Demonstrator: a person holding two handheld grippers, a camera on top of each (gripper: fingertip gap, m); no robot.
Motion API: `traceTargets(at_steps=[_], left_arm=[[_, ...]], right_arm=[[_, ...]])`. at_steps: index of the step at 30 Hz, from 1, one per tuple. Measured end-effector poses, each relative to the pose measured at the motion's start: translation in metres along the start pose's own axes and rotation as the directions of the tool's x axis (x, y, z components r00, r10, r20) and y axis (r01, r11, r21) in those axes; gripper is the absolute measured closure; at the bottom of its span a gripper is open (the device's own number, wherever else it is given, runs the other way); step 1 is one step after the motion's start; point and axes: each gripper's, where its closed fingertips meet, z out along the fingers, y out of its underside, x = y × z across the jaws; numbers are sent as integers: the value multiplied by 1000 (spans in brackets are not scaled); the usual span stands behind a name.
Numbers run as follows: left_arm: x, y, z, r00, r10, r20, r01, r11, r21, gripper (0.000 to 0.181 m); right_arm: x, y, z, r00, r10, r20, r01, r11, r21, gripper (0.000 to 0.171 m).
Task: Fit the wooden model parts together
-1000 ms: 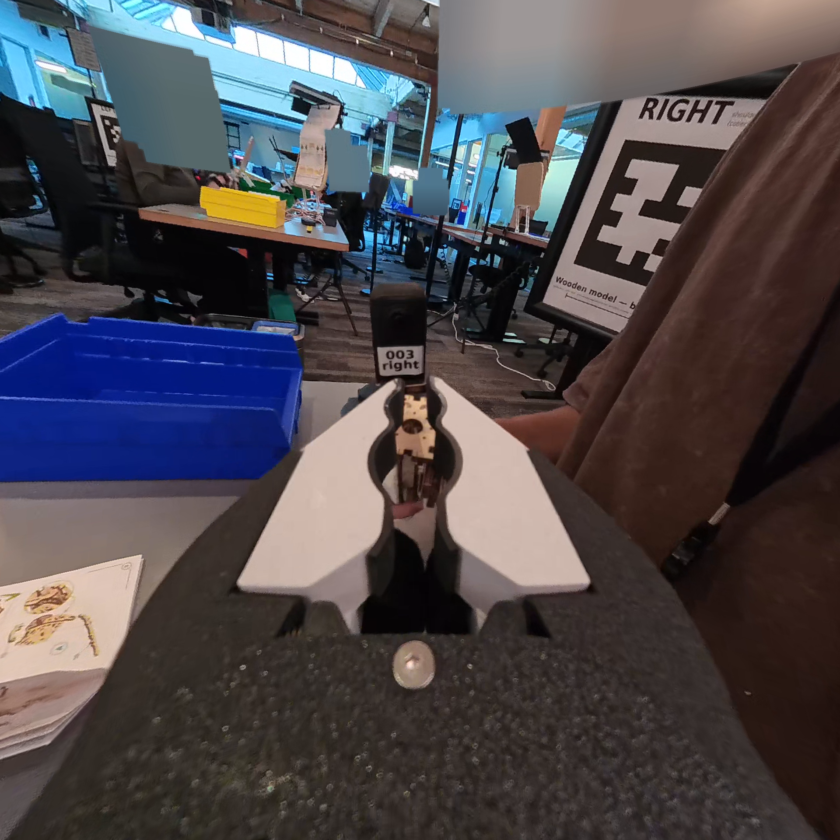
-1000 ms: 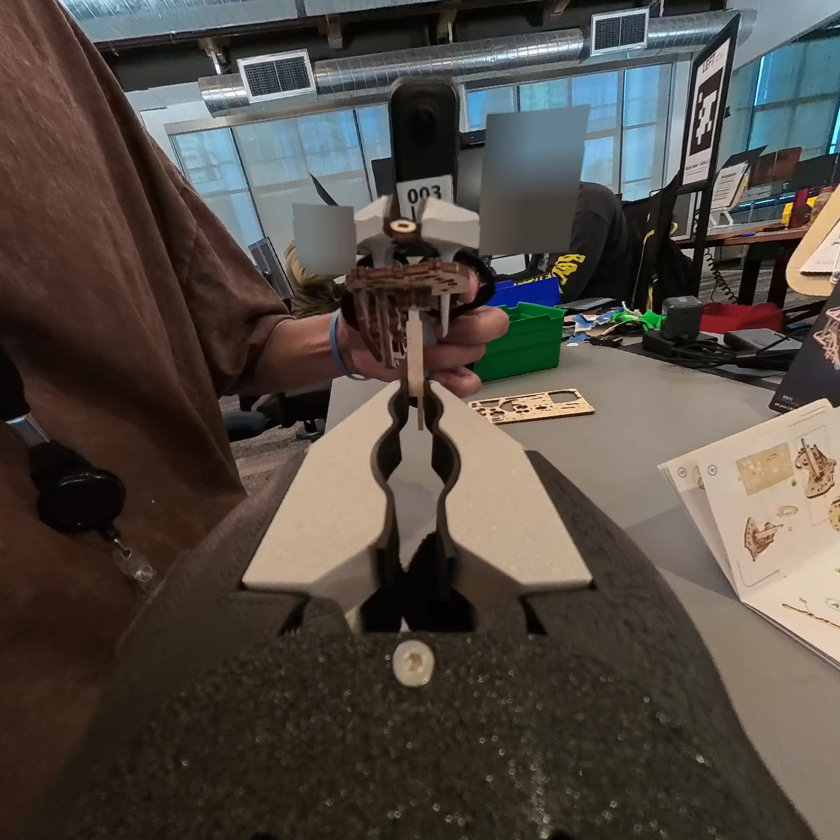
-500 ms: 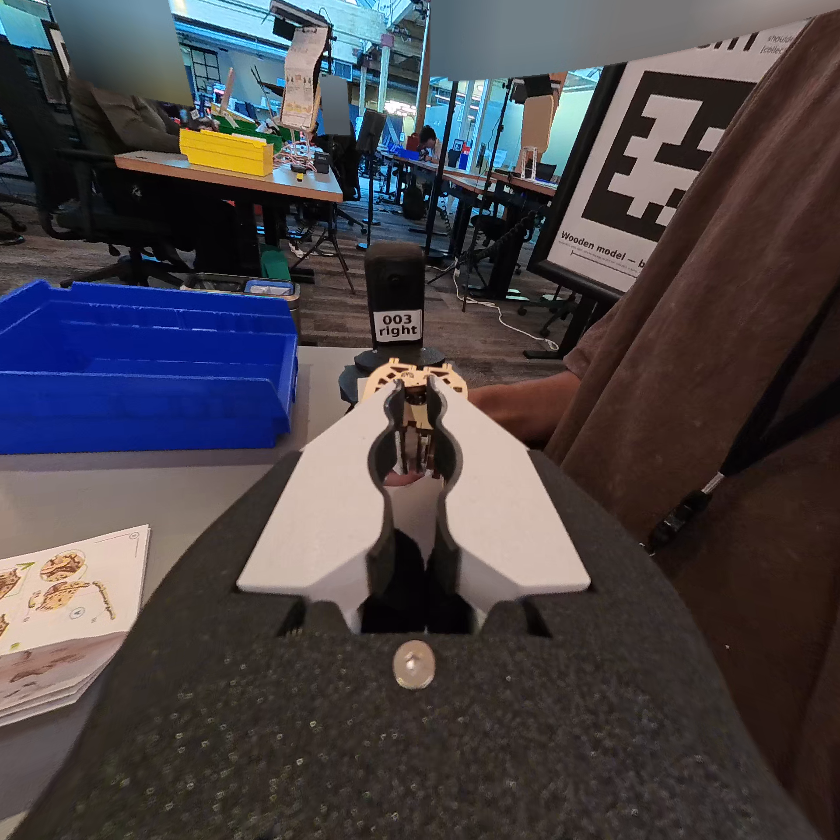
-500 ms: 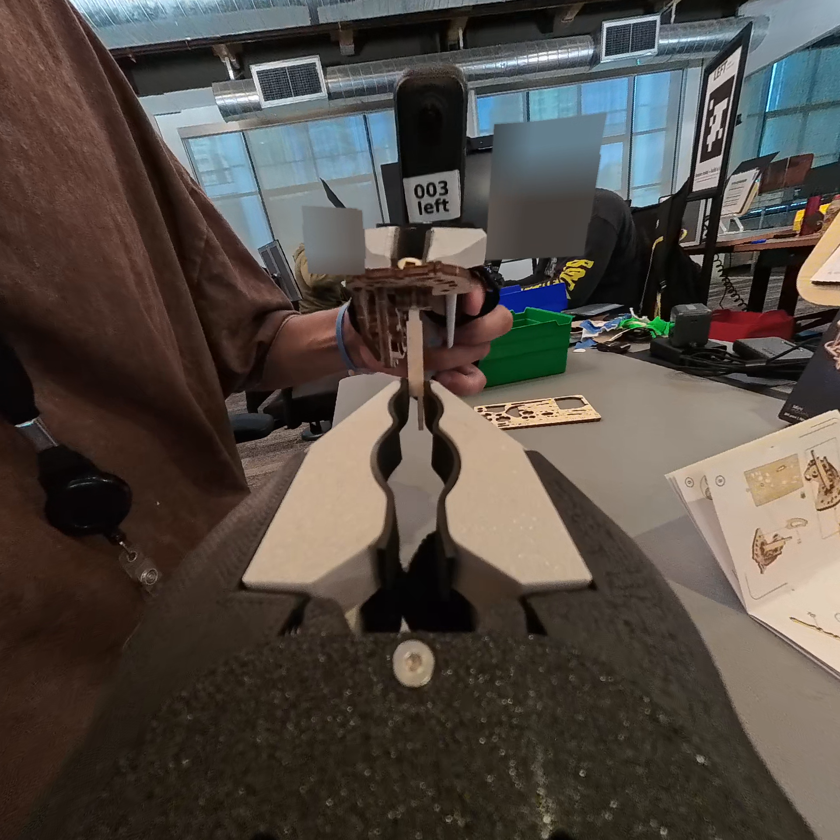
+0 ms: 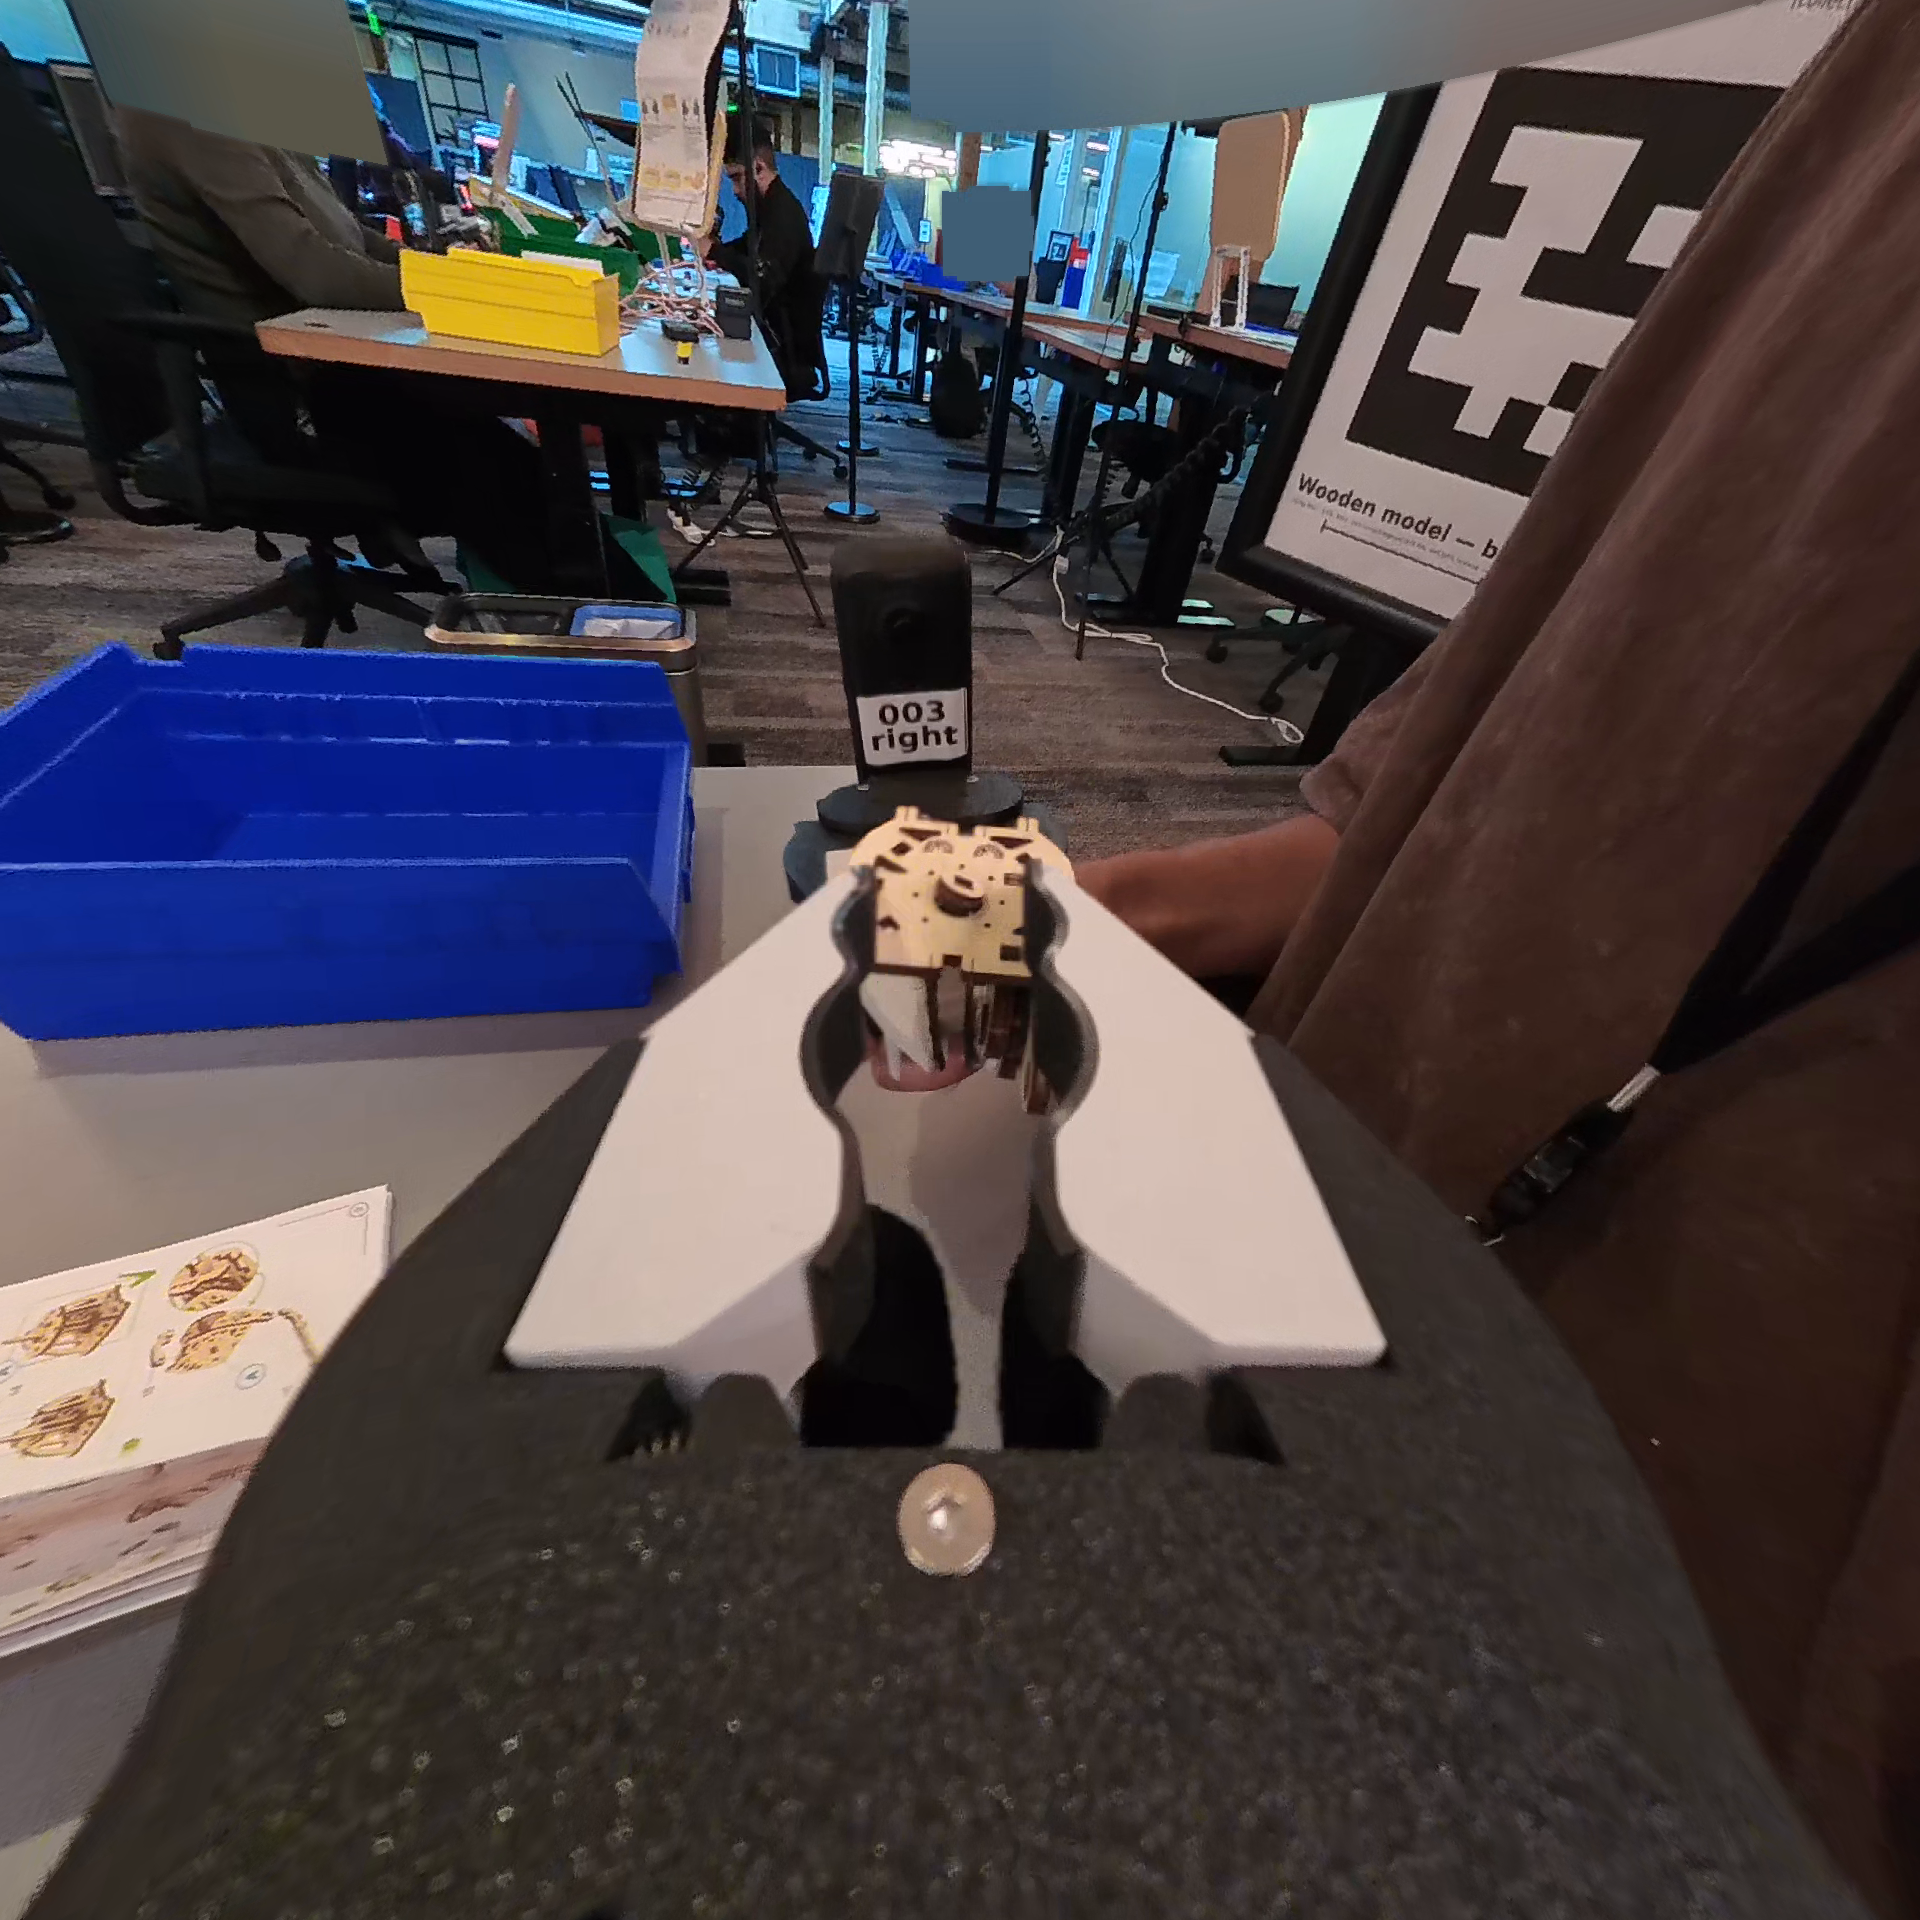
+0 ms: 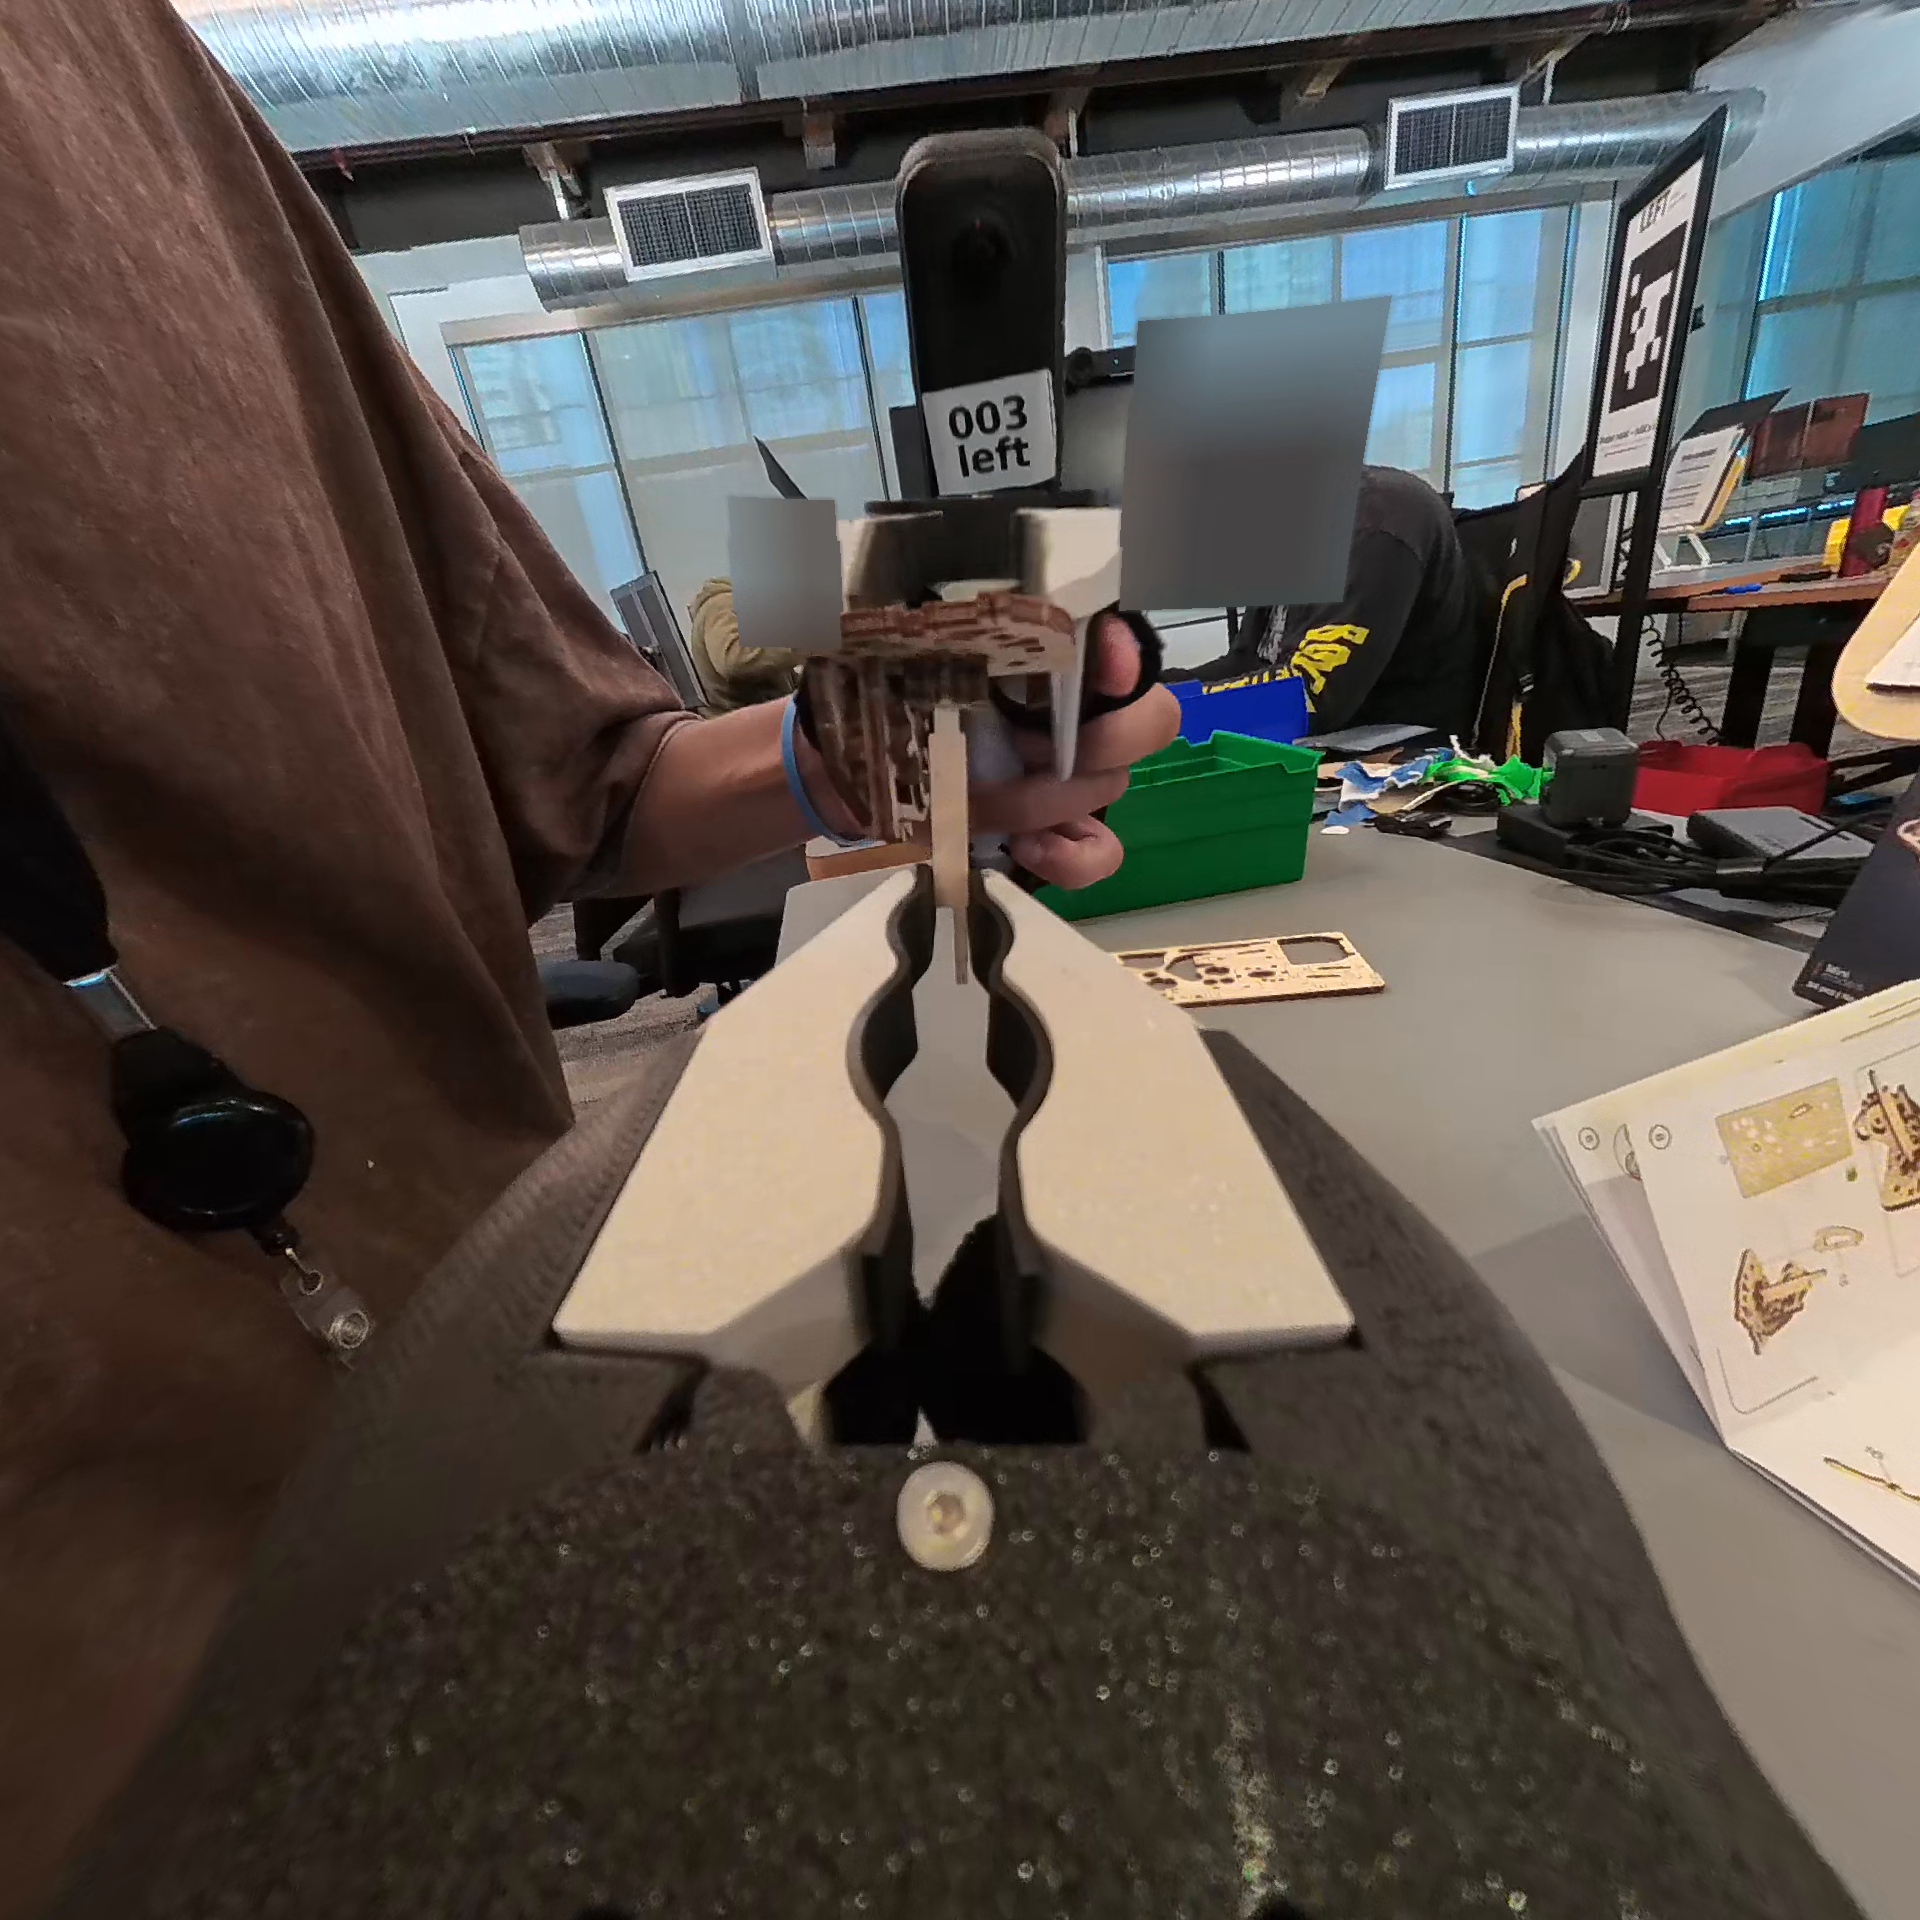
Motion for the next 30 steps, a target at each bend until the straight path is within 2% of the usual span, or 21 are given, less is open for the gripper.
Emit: traceTargets(at_steps=[4,8,12,15,23,30], left_arm=[[1,-3,-3,1000,20,20,-20,1000,-14,146],[-5,0,-3,995,53,90,-47,997,-67,101],[-4,3,3,996,17,90,-11,997,-73,82],[-1,6,8,997,-13,77,19,997,-78,88],[5,15,12,997,33,73,-23,991,-132,125],[6,17,10,996,34,79,-22,987,-157,130]], right_arm=[[-1,-1,0,1000,-3,1,3,1000,6,166],[-2,-2,0,1000,-3,4,3,1000,12,166],[-3,-2,2,1000,-8,6,8,1000,12,166],[-4,-1,4,1000,-4,9,4,1000,7,166],[-5,1,4,1000,19,20,-19,1000,-2,166],[-6,4,6,1000,0,11,0,1000,-23,166]])
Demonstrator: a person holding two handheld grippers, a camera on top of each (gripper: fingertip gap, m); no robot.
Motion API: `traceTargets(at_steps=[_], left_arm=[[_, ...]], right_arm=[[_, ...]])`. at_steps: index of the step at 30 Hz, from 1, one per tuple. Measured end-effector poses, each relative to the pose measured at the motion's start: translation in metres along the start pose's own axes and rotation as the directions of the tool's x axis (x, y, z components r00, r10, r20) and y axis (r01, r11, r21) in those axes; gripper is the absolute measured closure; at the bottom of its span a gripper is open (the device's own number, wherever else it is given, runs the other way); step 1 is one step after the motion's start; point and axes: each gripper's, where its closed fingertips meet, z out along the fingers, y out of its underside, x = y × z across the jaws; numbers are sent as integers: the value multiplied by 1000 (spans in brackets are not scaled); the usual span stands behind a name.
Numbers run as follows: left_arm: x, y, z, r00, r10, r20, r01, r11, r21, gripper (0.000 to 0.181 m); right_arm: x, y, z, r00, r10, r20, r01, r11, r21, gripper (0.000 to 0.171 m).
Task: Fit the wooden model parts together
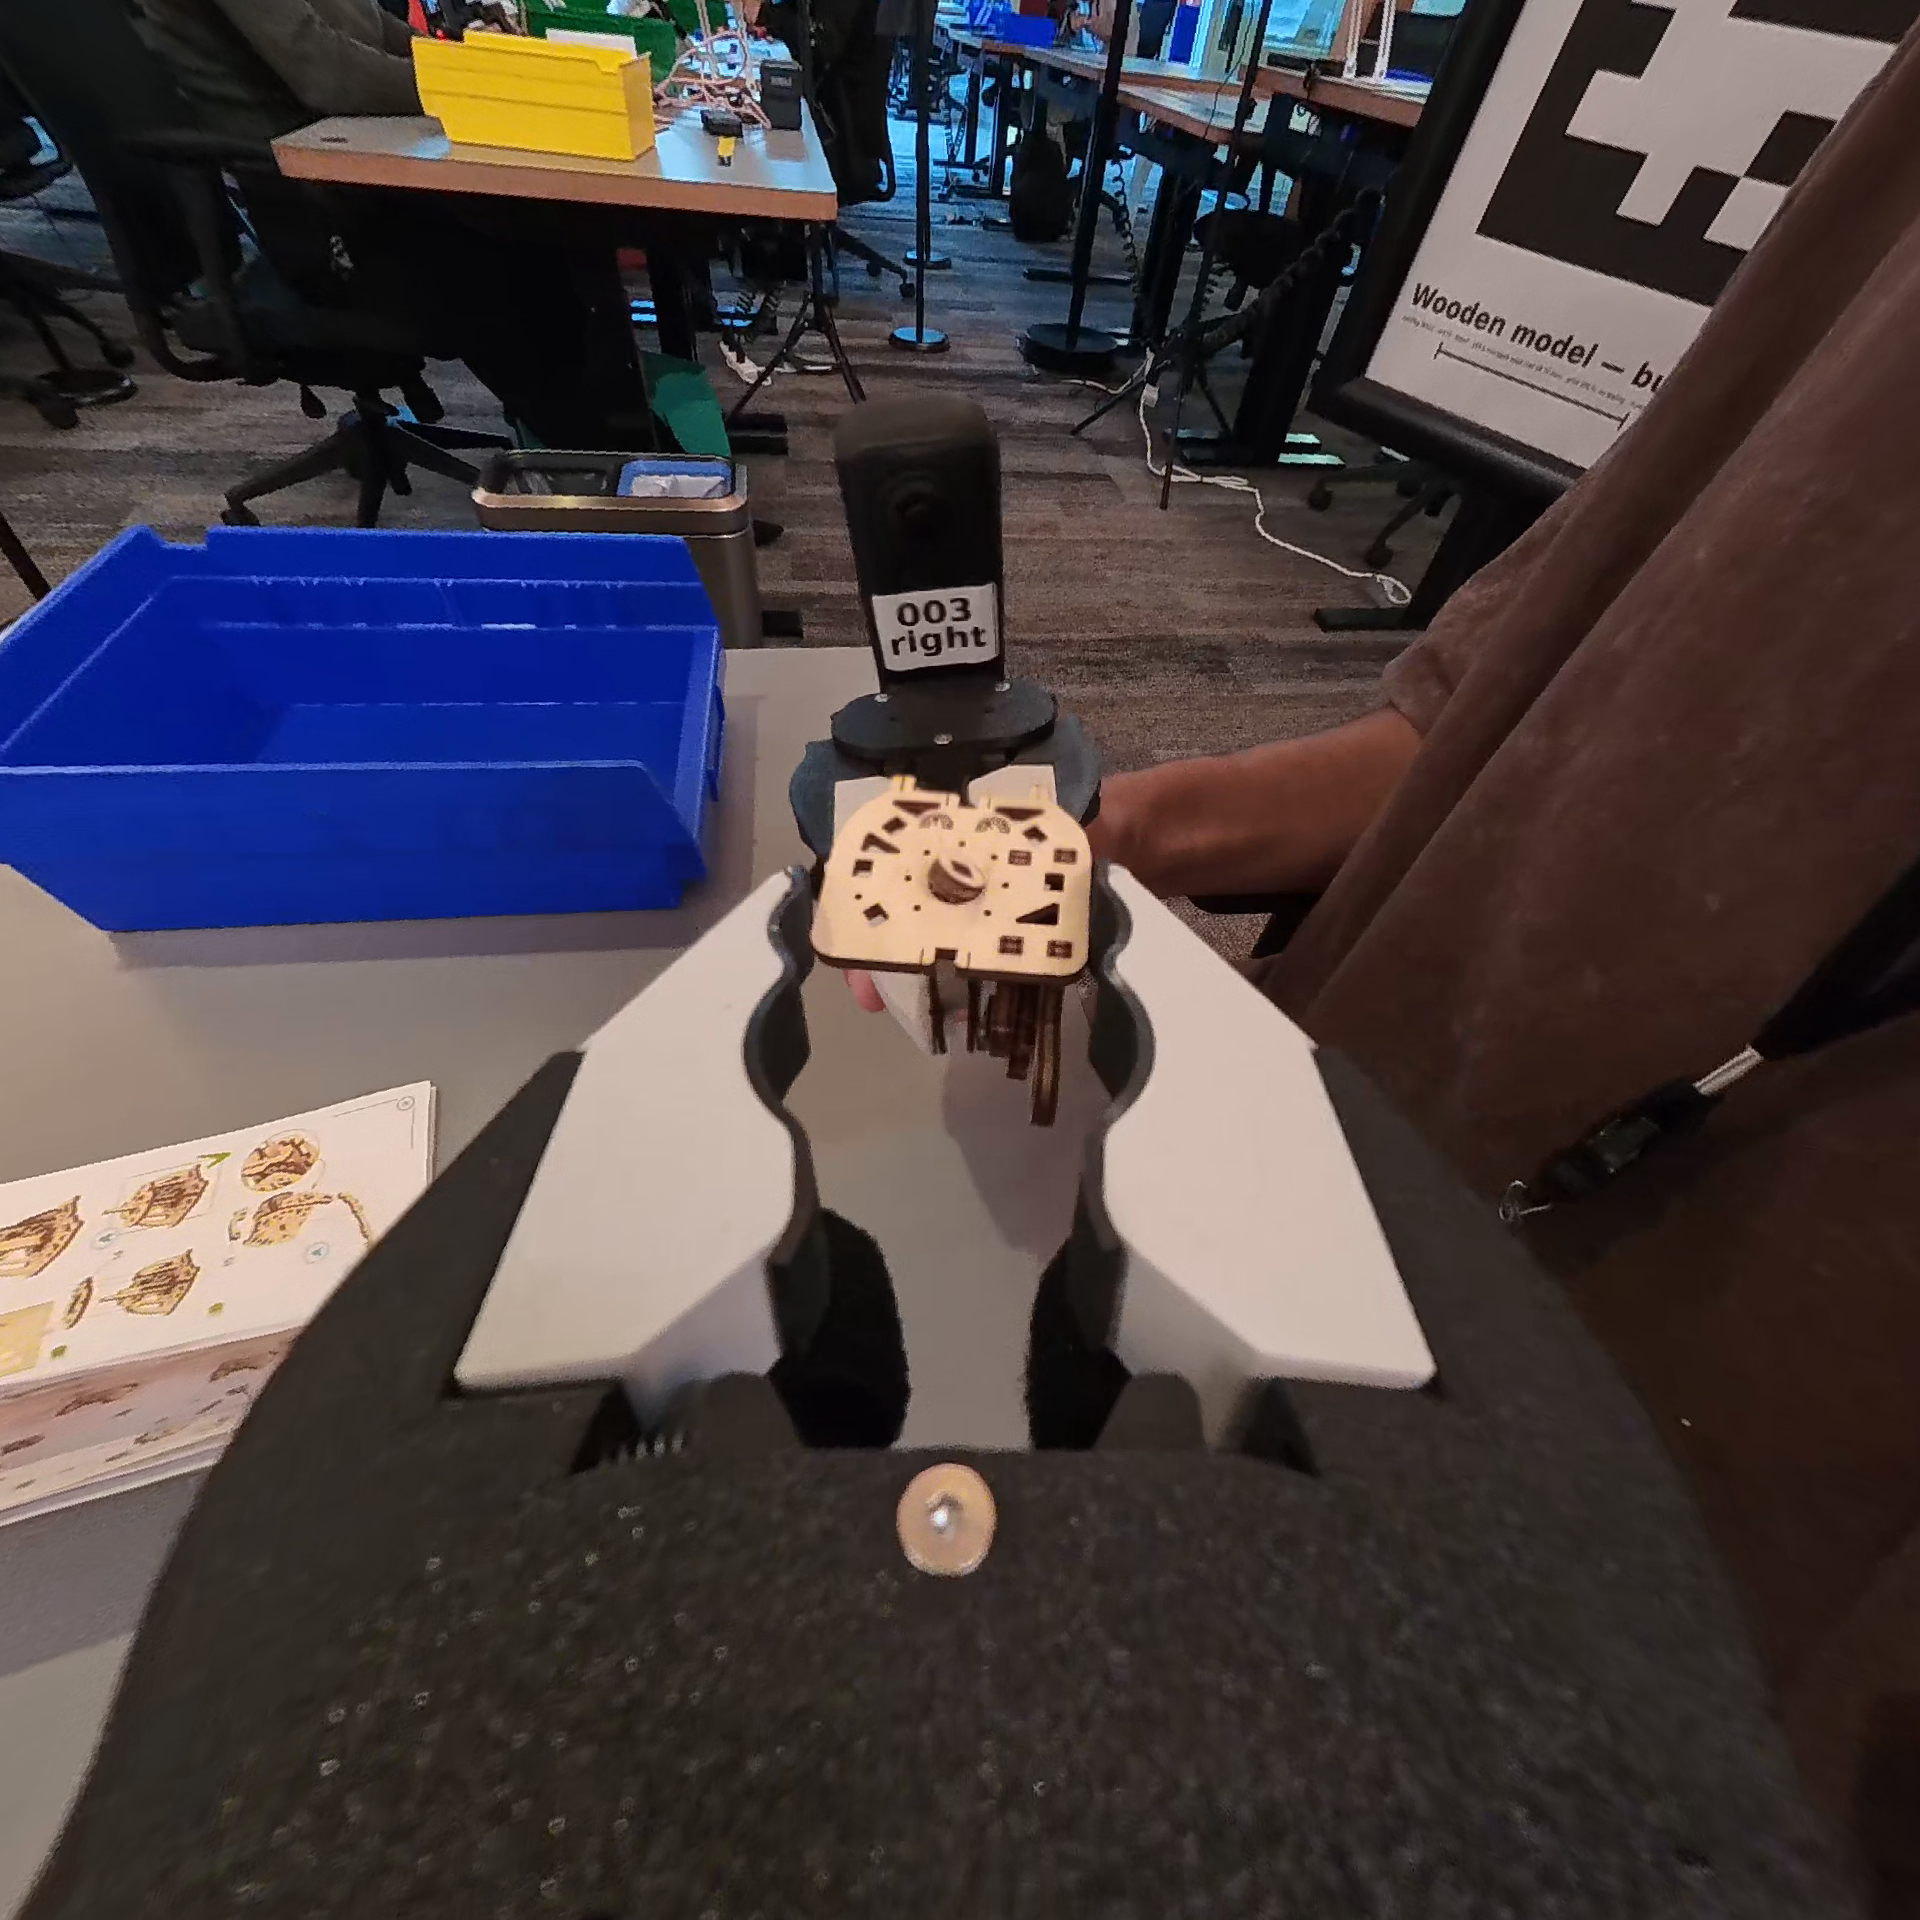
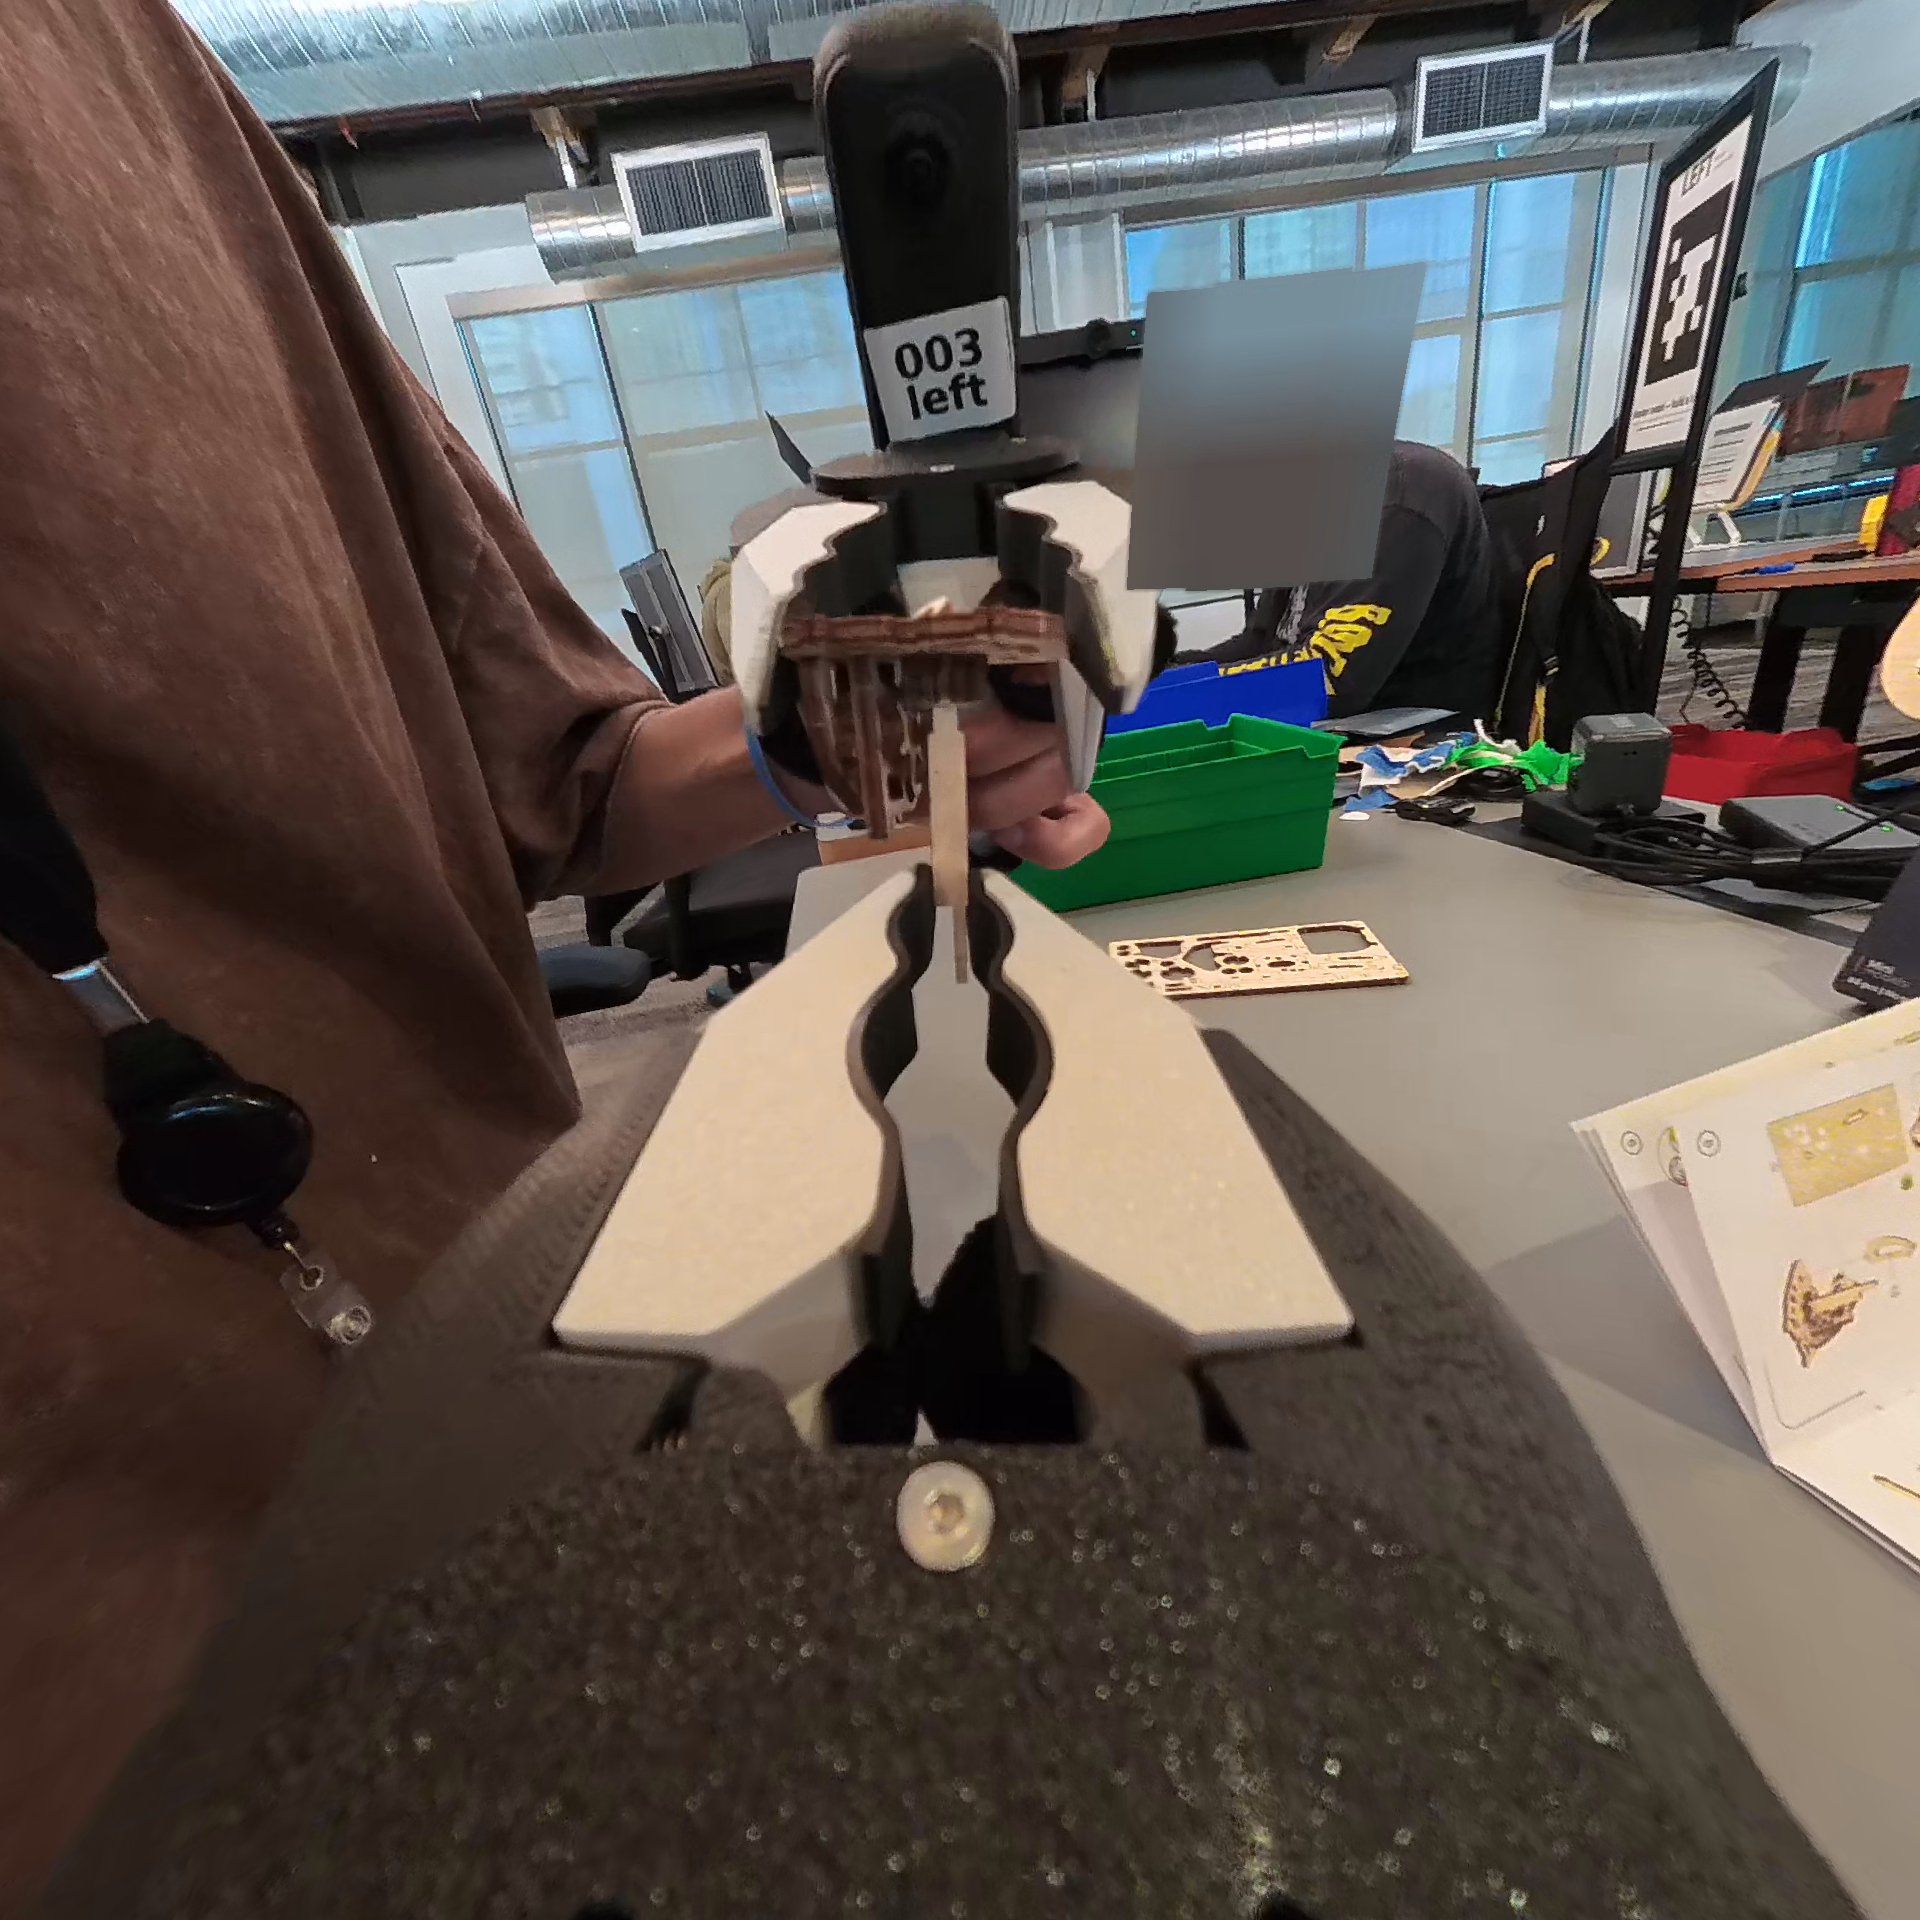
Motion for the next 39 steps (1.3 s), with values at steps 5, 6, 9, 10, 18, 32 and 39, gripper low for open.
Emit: traceTargets(at_steps=[5,6,9,10,18,32,39], left_arm=[[-1,0,-1,998,-56,-8,56,998,8,130],[0,0,-1,997,-72,-14,73,997,15,130],[0,-2,-1,995,-95,-26,96,995,38,130],[0,-2,-2,995,-99,-30,101,994,46,130],[-1,-10,-4,974,-209,-88,220,966,137,130],[-14,7,-17,965,-258,-43,262,945,194,130],[-33,37,-41,833,-539,-121,540,747,389,131]], right_arm=[[2,0,0,999,-44,-30,44,999,-7,166],[2,0,0,998,-54,-35,53,999,-8,166],[2,-2,0,998,-55,-39,55,999,-4,166],[1,-2,0,998,-58,-39,58,998,1,166],[1,-8,0,992,-108,-68,108,994,4,165],[11,7,12,991,86,-101,-90,996,-28,166],[20,31,31,951,279,-136,-297,944,-143,165]])
